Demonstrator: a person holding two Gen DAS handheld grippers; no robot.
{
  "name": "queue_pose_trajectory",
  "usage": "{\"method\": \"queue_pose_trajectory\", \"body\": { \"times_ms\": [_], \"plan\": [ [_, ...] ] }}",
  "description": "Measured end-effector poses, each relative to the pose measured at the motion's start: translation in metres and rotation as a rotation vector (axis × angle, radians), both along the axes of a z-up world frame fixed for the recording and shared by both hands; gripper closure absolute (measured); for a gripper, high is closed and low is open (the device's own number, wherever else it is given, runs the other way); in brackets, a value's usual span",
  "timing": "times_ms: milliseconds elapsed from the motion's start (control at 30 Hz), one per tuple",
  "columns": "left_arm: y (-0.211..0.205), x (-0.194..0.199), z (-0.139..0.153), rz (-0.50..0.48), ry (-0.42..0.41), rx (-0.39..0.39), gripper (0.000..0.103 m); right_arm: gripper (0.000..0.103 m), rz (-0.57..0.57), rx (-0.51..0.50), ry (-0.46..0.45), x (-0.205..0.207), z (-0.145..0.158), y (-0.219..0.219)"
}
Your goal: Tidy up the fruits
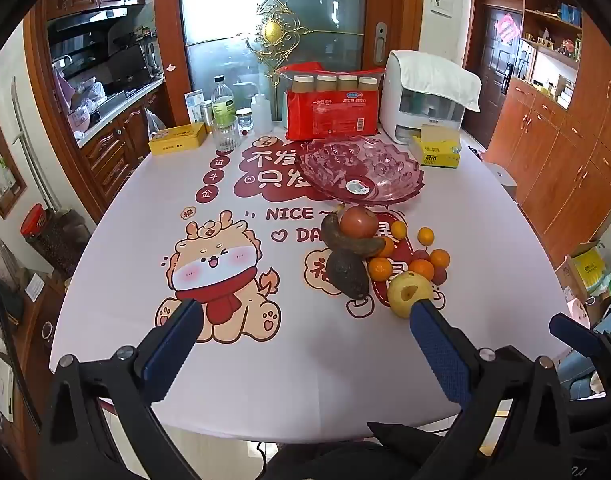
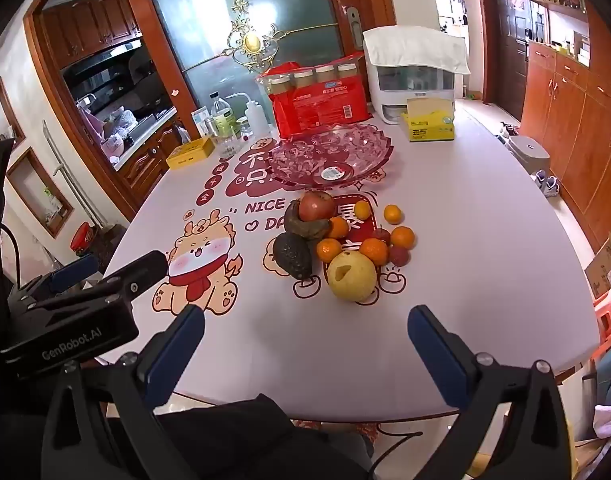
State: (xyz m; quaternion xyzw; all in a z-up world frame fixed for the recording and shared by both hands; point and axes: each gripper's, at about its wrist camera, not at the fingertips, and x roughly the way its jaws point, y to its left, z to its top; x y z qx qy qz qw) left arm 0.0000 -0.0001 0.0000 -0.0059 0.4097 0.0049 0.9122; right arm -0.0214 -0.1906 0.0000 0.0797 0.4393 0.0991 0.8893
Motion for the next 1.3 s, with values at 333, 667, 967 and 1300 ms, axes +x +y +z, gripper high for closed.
{"method": "queue_pose_trajectory", "body": {
  "times_ms": [333,667,967,1300],
  "plan": [
    [0.0,0.0,0.001,-0.002,-0.004,-0.006,0.001,0.001,-0.002,-0.007,0.001,0.003,0.0,0.004],
    [0.0,0.0,0.0,0.001,0.002,-0.01,0.001,0.001,-0.001,-0.009,0.005,0.004,-0.001,0.008],
    [0.012,0.006,-0.004,-0.004,0.009,-0.013,0.001,0.001,0.001,-0.007,0.012,0.006,-0.001,0.011],
    [0.016,0.003,-0.005,-0.012,0.022,-0.017,0.001,0.001,0.0,0.0,0.026,0.006,-0.01,0.019]
  ]
}}
